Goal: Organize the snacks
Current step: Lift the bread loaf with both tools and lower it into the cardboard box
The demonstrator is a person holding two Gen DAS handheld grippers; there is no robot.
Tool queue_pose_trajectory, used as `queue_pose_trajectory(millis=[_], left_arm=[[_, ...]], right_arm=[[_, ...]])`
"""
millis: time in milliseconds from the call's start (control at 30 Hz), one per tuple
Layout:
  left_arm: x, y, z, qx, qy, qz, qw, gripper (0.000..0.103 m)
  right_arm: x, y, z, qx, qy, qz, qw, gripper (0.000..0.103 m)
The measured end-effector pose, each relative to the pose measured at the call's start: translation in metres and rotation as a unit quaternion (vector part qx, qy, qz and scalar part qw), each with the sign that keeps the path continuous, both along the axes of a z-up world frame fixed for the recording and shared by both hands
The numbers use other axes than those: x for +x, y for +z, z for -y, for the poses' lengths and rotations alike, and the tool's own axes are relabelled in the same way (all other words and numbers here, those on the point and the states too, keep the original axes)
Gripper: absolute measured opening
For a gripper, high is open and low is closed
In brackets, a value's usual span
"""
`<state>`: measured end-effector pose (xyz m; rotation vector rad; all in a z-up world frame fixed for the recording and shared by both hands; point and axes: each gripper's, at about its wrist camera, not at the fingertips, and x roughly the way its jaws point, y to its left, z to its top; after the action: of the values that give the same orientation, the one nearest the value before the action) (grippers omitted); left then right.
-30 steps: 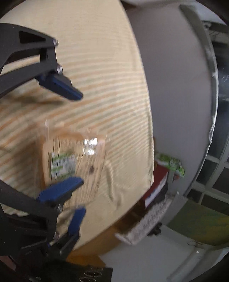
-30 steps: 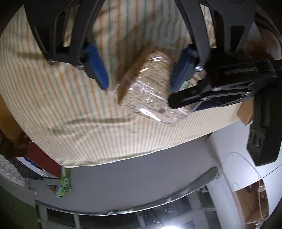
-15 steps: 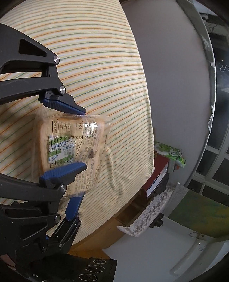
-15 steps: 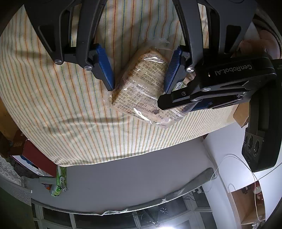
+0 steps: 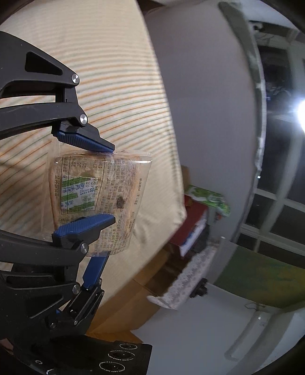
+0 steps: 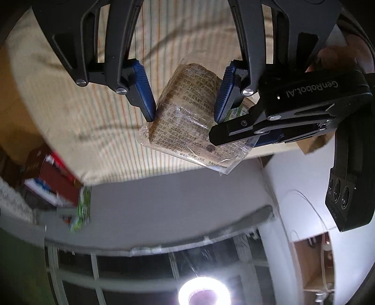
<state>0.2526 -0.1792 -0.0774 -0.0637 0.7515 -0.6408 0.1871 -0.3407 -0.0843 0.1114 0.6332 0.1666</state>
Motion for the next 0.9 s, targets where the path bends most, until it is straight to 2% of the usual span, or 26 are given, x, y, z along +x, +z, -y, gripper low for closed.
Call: queue_pose_trajectory(millis=[200,300,400,633,800,900], left_arm=[[-0.045,0.067,-0.029,-0.017,0.009,0.071,0.9973,0.051],[-0.07,0.094,-0.045,-0.022,0.017,0.1,0.9946,0.051],[-0.091,0.108,-0.065,-0.028,0.026,0.117,0.9924,0.051],[-0.117,0.108,-0.11,-0.03,0.061,0.122,0.9902,0.051],[-0.126,0.097,-0.155,-0.03,0.104,0.112,0.9878,0.051],[-0.129,0.09,-0.195,-0.033,0.14,0.107,0.9837,0.051]], right_arm=[[-0.046,0.066,-0.035,-0.025,0.012,0.06,0.998,0.054],[-0.066,0.087,-0.055,-0.036,0.022,0.076,0.996,0.054],[-0.081,0.097,-0.076,-0.045,0.035,0.083,0.995,0.054],[-0.089,0.088,-0.129,-0.046,0.076,0.068,0.994,0.054],[-0.08,0.076,-0.189,-0.048,0.124,0.058,0.989,0.053],[-0.072,0.07,-0.234,-0.05,0.16,0.056,0.984,0.053]])
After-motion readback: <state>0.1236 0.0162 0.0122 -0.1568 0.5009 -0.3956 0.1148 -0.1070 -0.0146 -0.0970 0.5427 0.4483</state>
